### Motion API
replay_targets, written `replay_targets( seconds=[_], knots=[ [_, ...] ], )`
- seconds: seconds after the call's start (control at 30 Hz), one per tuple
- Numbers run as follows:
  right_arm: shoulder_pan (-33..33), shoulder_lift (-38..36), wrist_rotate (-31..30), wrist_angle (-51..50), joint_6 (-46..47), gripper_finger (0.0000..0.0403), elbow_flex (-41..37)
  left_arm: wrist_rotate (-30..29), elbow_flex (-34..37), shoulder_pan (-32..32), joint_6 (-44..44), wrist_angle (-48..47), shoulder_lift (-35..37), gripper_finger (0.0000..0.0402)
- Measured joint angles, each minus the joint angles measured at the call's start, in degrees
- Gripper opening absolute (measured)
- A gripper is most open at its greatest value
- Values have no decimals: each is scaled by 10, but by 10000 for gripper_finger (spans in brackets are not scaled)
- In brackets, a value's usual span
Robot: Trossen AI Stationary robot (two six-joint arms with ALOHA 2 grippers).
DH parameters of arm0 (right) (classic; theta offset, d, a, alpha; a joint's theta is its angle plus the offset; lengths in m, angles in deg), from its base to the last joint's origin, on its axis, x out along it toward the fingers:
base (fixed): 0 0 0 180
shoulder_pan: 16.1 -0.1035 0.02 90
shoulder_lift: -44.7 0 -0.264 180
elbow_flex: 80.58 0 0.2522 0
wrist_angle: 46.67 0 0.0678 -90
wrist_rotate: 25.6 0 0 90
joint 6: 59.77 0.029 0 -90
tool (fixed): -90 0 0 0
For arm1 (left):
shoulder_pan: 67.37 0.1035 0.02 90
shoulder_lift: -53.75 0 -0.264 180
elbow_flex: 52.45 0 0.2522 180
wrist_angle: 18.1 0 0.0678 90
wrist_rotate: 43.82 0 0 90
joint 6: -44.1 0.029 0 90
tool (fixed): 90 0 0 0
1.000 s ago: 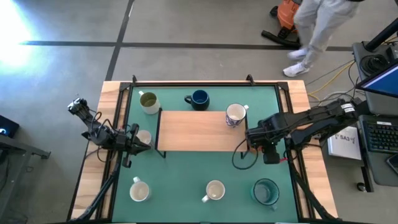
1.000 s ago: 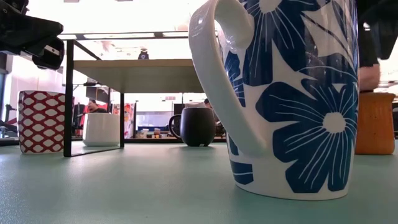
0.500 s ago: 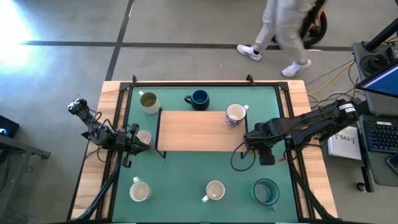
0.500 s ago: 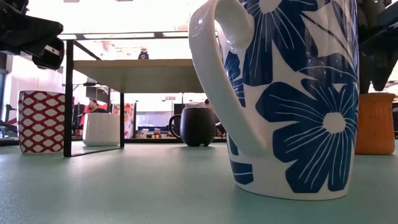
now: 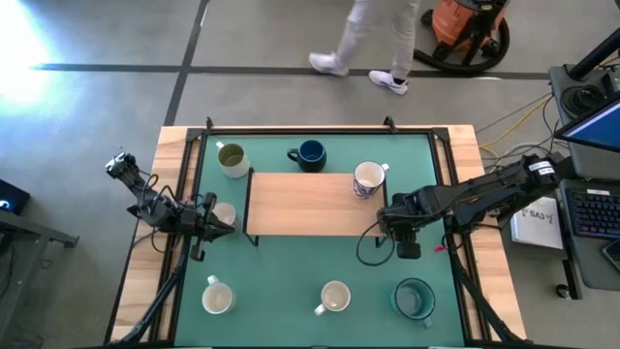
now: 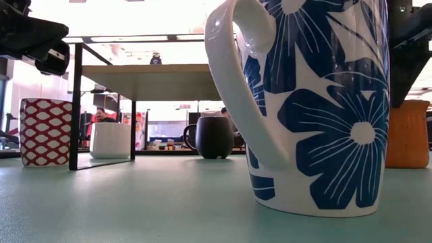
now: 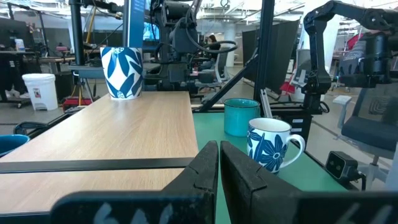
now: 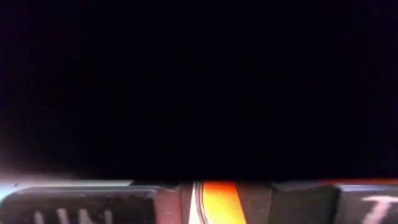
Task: Place coffee mugs
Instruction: Put the orange mug on the shelf
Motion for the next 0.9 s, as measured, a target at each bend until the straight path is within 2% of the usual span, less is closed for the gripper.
replay_targets(
  seconds=[0.27,0.43,0.57,0.73,0.9],
  knots=[
    [0,0,3,-3,-2,17,1,0,0,0,0,0,0,0],
    [0,-11,4,-8,4,18,2,0,0,0,0,0,0,0],
    [0,-21,6,-65,12,18,28,0,0,0,0,0,0,0],
    [0,-31,17,-116,60,17,56,0,0,0,0,0,0,0],
    [0,-40,56,-124,119,16,73,0,0,0,0,0,0,0]
  ],
)
